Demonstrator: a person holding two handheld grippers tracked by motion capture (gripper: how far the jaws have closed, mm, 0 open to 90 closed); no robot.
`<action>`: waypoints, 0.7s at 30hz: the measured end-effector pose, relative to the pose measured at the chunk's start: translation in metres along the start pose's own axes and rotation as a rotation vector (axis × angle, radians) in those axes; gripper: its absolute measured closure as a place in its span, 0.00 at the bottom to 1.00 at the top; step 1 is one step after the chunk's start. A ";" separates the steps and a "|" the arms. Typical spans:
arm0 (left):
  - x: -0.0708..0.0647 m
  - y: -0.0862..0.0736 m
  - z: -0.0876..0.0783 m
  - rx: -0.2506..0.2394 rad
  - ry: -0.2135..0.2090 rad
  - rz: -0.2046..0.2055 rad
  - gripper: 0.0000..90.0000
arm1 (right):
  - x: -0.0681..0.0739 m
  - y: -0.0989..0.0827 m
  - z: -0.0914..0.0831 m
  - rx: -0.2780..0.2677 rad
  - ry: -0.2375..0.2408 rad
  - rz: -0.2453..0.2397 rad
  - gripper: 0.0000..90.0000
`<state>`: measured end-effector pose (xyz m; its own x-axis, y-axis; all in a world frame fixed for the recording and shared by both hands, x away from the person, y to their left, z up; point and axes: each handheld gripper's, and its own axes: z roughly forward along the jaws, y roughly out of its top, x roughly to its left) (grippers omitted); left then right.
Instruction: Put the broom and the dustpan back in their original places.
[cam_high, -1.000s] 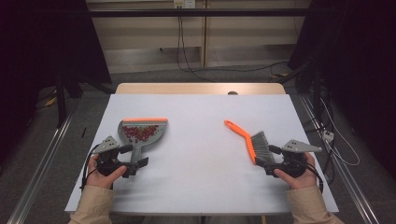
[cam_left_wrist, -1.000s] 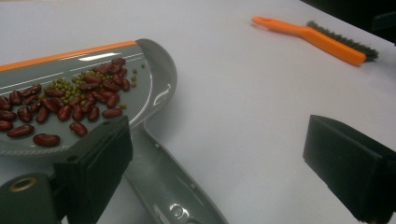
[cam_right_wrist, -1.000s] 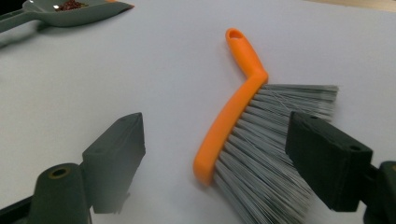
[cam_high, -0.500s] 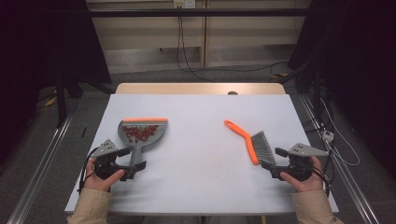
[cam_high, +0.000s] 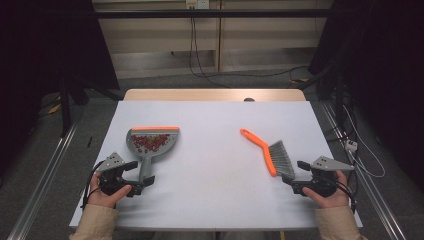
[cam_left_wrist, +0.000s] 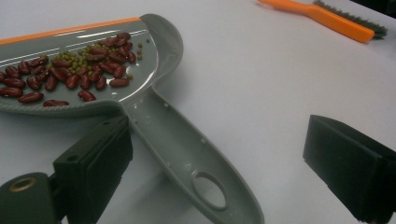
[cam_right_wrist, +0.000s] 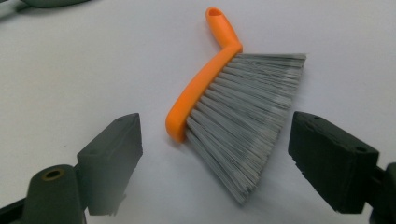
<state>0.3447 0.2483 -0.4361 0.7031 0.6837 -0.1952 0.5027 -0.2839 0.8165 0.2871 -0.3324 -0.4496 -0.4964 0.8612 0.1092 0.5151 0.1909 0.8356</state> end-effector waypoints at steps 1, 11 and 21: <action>0.000 -0.001 0.000 -0.004 0.000 0.000 0.09 | 0.000 -0.001 -0.001 -0.003 -0.002 0.000 0.19; 0.001 -0.003 -0.002 0.001 0.012 -0.004 0.09 | 0.000 -0.004 0.001 0.011 -0.010 -0.007 0.19; 0.000 -0.004 0.001 0.008 0.021 0.002 0.09 | 0.001 -0.003 0.002 0.011 -0.010 -0.012 0.18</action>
